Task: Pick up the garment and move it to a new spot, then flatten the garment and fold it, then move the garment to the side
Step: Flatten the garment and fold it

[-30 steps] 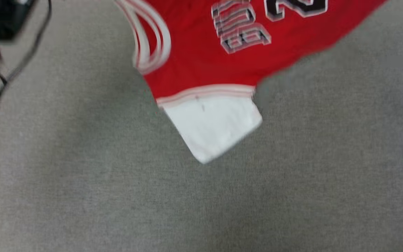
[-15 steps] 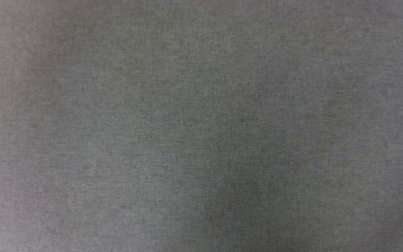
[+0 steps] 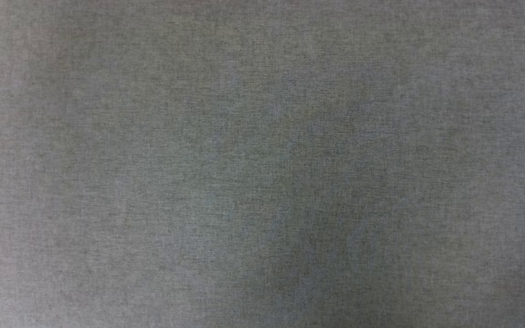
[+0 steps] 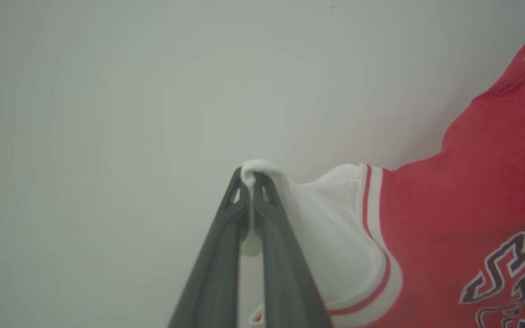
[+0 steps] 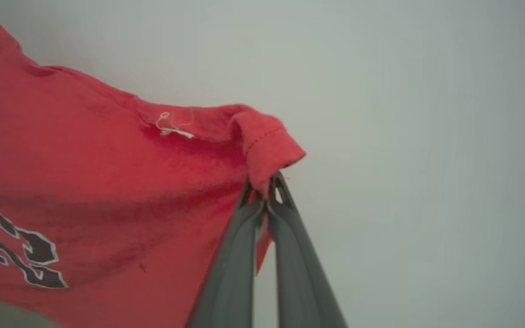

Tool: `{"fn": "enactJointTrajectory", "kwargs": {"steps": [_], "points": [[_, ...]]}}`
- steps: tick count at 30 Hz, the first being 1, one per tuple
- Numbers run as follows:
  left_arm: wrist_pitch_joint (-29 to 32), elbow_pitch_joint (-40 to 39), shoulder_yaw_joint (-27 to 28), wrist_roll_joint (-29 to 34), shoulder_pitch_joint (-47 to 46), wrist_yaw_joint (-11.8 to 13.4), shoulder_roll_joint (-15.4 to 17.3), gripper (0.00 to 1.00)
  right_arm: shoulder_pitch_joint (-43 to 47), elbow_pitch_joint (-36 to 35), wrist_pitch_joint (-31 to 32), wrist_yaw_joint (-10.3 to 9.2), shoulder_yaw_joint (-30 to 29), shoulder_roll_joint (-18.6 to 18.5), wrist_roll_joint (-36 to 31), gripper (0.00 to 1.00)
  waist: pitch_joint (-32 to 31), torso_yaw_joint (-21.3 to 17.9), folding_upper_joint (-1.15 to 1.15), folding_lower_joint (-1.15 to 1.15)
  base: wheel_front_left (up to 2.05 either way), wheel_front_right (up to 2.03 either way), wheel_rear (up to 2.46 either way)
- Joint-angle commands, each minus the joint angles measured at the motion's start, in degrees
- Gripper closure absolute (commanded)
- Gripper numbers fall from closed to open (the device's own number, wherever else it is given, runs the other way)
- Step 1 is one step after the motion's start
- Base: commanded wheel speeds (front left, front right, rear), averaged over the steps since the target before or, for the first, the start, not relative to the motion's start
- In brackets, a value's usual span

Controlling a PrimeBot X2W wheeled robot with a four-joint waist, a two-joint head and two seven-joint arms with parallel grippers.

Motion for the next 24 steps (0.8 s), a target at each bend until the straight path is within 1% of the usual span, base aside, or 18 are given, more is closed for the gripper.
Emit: {"fn": "enactJointTrajectory", "kwargs": {"steps": [1, 6, 11, 13, 17, 21, 24], "points": [[-0.5, 0.4, -0.2, -0.3, 1.5, -0.1, -0.2, 1.00, 1.6, 0.5, -0.7, -0.07, 0.4, 0.7, 0.7, 1.00, -0.1, 0.1, 0.00, -0.01, 0.00, 0.00, 0.00], [-1.7, 2.8, -1.7, -2.0, 9.1, -0.4, -1.1, 1.00, 8.2, 2.4, -3.8, -0.06, 4.5, 2.4, 4.0, 1.00, -0.8, -0.2, 0.00, -0.01, 0.00, 0.00, 0.00], [-2.1, 2.1, -2.6, -3.6, 18.0, -0.3, -1.5, 1.00, 15.7, 2.8, -6.6, -0.06, 8.1, 2.9, 6.8, 1.00, -2.4, -0.4, 0.00, -0.01, 0.00, 0.00, 0.00], [-2.2, 0.2, -1.9, -3.8, 21.7, -0.3, -1.1, 1.00, 18.8, 2.8, -7.7, -0.07, 9.2, 2.8, 8.0, 1.00, -3.4, -0.7, 0.00, -0.01, 0.00, 0.00, 0.00], [-2.1, -4.3, -1.2, -3.6, 32.8, 0.2, -0.8, 1.00, 26.0, 1.8, -9.5, -0.06, 12.2, 2.2, 10.1, 1.00, -5.9, -0.6, 0.00, -0.01, 0.00, 0.00, 0.00], [-2.2, -10.0, 0.2, -3.2, 44.0, 2.3, 0.0, 1.00, 33.3, -0.7, -11.2, -0.06, 14.5, 0.8, 12.0, 1.00, -9.2, -0.5, 0.00, -0.01, 0.00, 0.00, 0.00], [-2.1, -13.9, -0.2, -2.9, 52.7, 3.8, 0.8, 1.00, 39.0, -2.2, -11.8, -0.06, 15.7, -0.7, 13.4, 1.00, -12.0, -0.1, 0.00, -0.01, 0.00, 0.00, 0.00]]}}
